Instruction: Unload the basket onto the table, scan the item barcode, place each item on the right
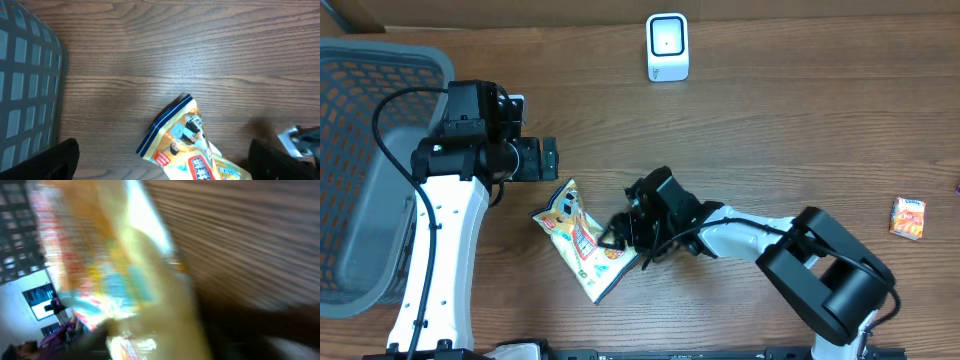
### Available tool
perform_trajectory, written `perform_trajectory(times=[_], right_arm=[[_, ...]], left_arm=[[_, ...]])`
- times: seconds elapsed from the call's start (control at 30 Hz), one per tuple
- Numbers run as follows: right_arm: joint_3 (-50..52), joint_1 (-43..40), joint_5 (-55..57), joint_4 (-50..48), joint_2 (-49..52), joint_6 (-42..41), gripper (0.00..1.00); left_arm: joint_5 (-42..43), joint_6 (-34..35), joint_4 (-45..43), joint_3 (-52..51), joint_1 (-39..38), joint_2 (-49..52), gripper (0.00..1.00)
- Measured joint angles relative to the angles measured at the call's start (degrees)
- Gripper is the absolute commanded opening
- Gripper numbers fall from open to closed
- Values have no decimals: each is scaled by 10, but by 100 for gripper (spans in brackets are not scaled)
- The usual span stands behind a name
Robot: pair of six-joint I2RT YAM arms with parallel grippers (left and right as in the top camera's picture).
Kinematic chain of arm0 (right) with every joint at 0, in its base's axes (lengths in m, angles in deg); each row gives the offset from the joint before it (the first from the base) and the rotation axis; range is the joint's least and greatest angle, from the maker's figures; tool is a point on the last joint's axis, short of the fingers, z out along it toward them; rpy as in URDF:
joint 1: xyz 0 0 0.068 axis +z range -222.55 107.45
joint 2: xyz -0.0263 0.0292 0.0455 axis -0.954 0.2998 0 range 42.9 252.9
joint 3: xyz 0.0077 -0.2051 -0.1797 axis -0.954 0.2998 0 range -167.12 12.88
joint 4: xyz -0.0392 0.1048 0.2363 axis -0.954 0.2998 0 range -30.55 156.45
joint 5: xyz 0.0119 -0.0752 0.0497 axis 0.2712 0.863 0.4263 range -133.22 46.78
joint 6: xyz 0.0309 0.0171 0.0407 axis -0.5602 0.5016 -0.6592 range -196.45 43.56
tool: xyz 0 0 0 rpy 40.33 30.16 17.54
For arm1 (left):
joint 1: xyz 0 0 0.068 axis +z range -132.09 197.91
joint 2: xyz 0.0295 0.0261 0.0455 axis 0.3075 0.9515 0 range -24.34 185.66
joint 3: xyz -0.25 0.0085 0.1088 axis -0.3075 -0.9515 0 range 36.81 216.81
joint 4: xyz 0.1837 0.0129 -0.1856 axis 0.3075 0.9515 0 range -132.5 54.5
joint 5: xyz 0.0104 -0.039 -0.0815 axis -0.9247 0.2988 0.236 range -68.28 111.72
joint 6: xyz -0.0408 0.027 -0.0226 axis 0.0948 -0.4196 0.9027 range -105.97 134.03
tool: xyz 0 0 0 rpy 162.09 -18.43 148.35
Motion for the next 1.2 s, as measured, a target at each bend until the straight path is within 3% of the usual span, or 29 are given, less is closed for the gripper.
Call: perform_trajectory(times=[0.27, 0.43, 0.6, 0.87, 1.0, 1.2], right_arm=[[10, -2, 2, -11, 11, 24, 4], [10, -16, 21, 28, -7, 94, 4], [3, -59, 220, 228, -131, 187, 4], [-19, -67, 633, 365, -343, 357, 4], [-24, -62, 756, 437, -364, 396, 4], [-24, -29, 886, 458, -320, 418, 4]], left_arm=[[0, 0, 0, 0, 0, 0, 100], [0, 0, 0, 0, 0, 0, 100], [0, 0, 0, 0, 0, 0, 100], [0, 0, 0, 0, 0, 0, 100], [0, 0, 0, 0, 0, 0, 100], [0, 0, 0, 0, 0, 0, 100]])
